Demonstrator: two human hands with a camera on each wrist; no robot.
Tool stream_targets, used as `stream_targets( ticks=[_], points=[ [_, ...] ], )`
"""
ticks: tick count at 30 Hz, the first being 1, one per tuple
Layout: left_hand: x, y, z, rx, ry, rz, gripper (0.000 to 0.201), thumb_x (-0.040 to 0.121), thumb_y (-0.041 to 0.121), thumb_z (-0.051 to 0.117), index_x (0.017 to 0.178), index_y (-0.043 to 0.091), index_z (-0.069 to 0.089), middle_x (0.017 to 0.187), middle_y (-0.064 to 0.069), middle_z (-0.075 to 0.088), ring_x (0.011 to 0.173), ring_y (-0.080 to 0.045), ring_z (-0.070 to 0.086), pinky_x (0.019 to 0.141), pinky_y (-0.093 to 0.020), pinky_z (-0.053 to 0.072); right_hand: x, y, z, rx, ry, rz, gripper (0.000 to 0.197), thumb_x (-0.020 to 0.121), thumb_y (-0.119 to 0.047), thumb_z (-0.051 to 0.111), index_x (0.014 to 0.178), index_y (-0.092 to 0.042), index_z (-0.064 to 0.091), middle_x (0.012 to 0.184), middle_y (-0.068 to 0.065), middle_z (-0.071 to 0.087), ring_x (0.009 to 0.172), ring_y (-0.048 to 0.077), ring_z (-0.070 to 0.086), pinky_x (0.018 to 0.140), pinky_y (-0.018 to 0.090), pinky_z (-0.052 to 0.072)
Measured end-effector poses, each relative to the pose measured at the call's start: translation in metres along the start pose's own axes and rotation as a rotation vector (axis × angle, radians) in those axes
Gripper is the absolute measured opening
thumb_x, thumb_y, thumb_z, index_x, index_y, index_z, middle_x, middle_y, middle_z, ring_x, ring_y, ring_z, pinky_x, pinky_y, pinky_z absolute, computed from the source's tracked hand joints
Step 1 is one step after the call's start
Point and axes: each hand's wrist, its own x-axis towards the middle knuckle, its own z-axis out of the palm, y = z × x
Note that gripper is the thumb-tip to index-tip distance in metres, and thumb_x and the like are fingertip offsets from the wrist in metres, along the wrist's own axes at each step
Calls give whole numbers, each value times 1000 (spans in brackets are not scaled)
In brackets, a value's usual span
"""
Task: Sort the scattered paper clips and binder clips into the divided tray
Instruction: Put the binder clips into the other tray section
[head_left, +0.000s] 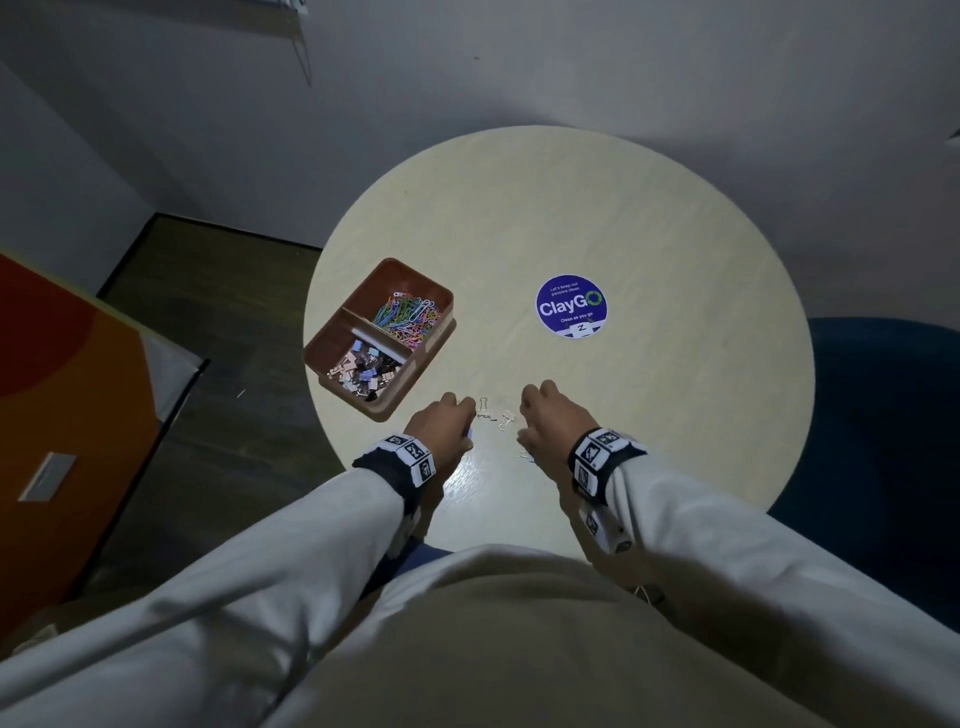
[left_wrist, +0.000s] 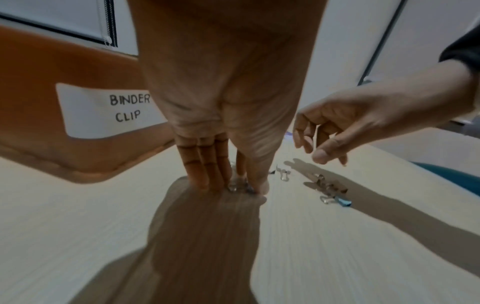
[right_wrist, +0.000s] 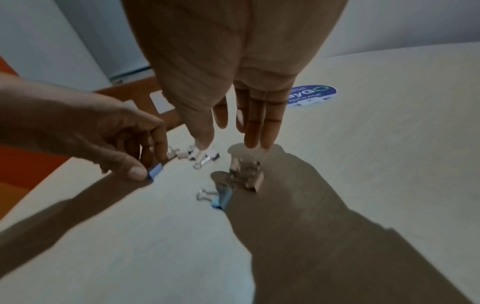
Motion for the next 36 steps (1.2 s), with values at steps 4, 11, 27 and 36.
stream_targets(
  ticks=[4,11,27,36],
  points=[
    [2,-5,7,-36,-21,59,25,88,23,69,104,16,51,104,-8,52,86,-28,57,68,-35,47,-18,4,14,-32,-40,22,50,77,-32,74,105,-21,35,107,2,34,75,25,49,65,37,50],
    [3,-5,-6,-173,140,78,17,85,20,65,90,16,49,93,-2,51,86,-20,48,67,-34,42,-13,10,29,-85,-53,-21,50,83,-27,73,116,-16,37,117,10,35,99,29,47,61,34,42],
    [25,-9,-5,-371,240,-97,23,89,-6,40,96,10,56,101,-8,54,85,-26,58,78,-39,50,0,16,26,-48,-83,-87,26,88,-4,59,110,-7,46,117,14,37,70,25,41,59,34,42],
    [29,20,17,-153,87,-210,58,85,73,48,112,23,39,104,-6,43,86,-28,53,77,-44,52,6,11,23,33,-109,-28,30,86,5,50,113,-7,43,114,14,44,69,27,47,59,35,34]
  ],
)
